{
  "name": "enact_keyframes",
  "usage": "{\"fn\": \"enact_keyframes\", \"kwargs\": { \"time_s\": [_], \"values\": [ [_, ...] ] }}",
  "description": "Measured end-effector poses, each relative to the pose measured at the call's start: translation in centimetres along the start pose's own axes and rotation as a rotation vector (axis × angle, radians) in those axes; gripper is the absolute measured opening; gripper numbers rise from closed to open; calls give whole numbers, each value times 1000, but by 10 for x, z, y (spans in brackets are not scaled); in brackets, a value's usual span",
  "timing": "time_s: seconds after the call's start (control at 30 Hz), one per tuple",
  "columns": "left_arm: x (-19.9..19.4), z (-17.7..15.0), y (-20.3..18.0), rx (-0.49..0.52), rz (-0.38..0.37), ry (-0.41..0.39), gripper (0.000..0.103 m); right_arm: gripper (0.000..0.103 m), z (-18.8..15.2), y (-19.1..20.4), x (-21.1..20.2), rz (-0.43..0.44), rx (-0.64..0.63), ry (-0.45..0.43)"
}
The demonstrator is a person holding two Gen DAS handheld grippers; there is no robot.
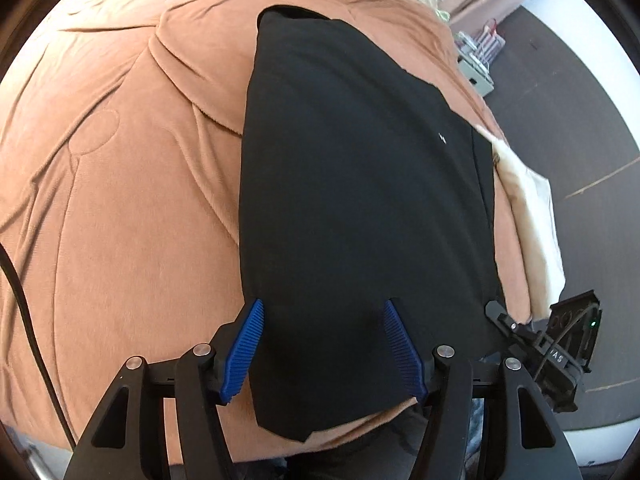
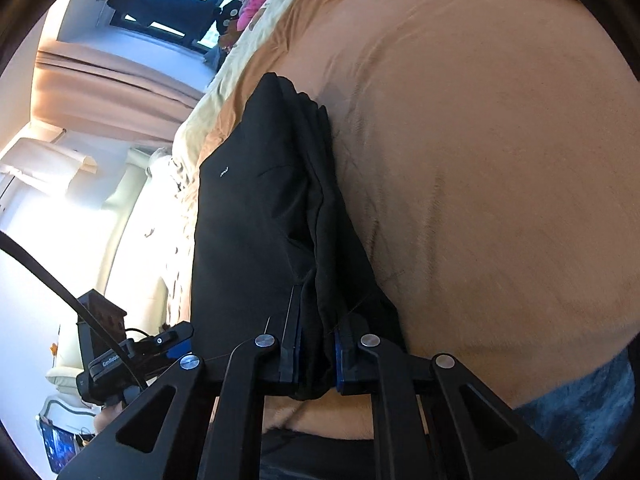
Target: Fold large clothes
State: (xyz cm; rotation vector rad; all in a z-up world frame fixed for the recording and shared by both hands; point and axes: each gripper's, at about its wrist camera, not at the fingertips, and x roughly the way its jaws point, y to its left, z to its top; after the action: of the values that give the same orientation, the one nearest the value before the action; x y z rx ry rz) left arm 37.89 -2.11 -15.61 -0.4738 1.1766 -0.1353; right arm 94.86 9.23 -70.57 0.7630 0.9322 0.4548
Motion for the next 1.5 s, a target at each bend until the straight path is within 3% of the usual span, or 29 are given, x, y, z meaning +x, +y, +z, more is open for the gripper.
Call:
{"fn": "enact_keyframes", "kwargs": {
  "time_s": [0.17,0.33,0.37,0.43,0.47,0.5,0.8,1.0,1.4,1.5],
  "values": [
    [1,-7,2,7,10,24,63,9,-17,11,-34,-6,-14,27],
    [-8,0,4,-17,-24,-10,63,15,-11,19,-59,20,-30,31],
    [-10,5,5,-22,-27,-19,63,21,-5,23,-63,14,-47,20],
    [-11,15,6,-31,-29,-34,63,49,7,31,-69,0,-91,-14],
    [-11,18,6,-35,-31,-43,63,72,13,34,-70,3,-107,-26],
    [-11,23,8,-39,-29,-50,63,77,22,37,-70,10,-120,-41],
    [-2,48,25,-59,-26,-58,63,77,103,39,-25,22,-159,33],
    [4,59,34,-64,-39,-68,63,77,139,37,14,46,-173,104],
    [26,83,52,-83,-52,-102,63,77,178,17,60,54,-165,216],
    [31,89,54,-89,-61,-101,63,68,184,12,64,86,-145,242]
  ]
}}
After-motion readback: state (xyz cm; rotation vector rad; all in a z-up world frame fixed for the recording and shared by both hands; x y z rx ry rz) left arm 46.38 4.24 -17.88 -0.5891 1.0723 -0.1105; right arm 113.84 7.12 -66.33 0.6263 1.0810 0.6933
